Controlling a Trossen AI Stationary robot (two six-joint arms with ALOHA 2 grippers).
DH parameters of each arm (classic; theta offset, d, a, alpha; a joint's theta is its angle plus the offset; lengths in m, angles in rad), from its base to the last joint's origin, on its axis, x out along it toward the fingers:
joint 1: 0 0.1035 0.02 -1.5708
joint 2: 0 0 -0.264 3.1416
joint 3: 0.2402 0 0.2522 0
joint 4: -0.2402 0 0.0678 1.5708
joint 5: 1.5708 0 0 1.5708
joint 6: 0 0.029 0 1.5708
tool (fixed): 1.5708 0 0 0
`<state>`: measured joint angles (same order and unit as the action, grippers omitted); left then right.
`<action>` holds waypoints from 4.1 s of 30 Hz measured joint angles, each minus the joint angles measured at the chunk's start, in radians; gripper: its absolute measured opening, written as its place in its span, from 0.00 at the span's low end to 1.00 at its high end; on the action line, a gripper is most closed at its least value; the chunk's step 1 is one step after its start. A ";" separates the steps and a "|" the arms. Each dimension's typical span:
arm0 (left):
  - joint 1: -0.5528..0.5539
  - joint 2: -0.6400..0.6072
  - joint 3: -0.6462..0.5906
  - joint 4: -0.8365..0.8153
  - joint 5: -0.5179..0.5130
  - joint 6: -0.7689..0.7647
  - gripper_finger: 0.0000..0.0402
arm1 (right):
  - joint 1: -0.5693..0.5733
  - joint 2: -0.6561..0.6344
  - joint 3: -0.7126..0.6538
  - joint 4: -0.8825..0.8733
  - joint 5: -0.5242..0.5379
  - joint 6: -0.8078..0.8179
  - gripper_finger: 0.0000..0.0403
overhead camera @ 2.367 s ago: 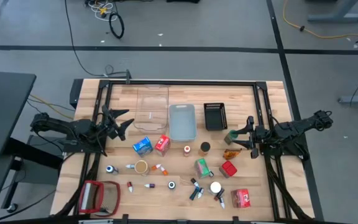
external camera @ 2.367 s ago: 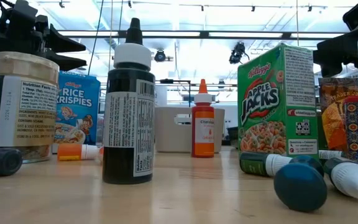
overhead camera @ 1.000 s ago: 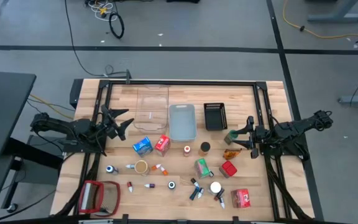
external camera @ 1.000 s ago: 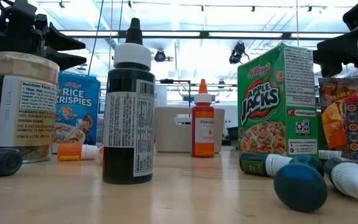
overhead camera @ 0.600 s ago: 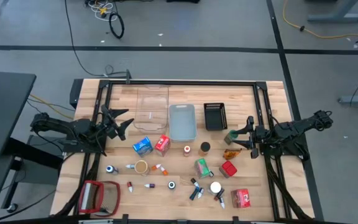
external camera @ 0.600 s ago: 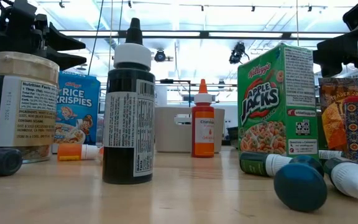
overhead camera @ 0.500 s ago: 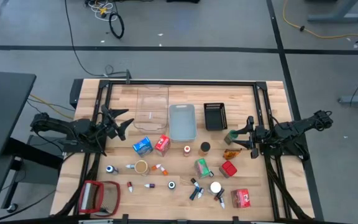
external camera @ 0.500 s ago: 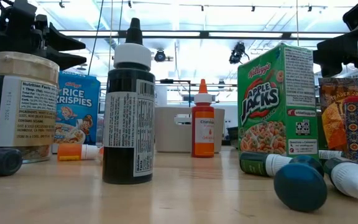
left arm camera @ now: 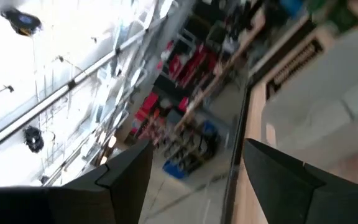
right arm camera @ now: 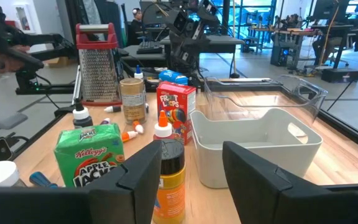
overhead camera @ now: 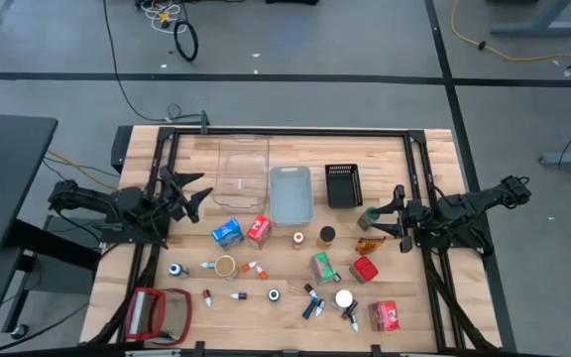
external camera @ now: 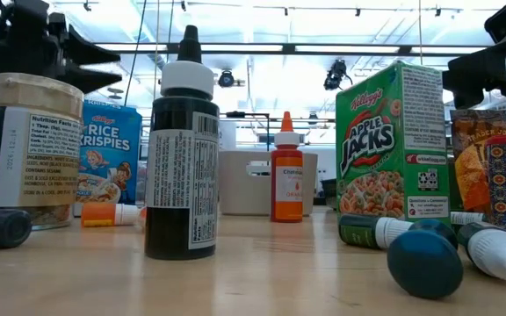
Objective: Pick & Place Kitchen Items
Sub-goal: Put the blue cereal box into the transparent bin
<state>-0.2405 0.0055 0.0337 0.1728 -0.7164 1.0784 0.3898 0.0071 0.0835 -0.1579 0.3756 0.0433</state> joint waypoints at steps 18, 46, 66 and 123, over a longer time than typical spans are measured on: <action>0.000 0.001 0.000 0.027 0.505 -0.779 0.64 | 0.000 0.000 0.000 0.001 0.000 -0.131 0.45; 0.000 0.077 0.004 0.164 0.361 -0.968 0.63 | -0.038 0.097 0.000 0.715 0.167 -0.364 0.45; 0.000 0.717 0.532 -0.415 0.197 -1.202 0.62 | -0.125 0.674 0.152 0.937 0.139 -0.340 0.60; 0.003 1.305 0.924 -1.074 0.561 -1.700 0.62 | -0.131 1.039 0.347 1.039 0.080 -0.550 0.62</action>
<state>-0.2375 1.3109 0.9582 -0.9010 -0.1550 -0.6220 0.2584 1.0462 0.4301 0.8810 0.4553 -0.5068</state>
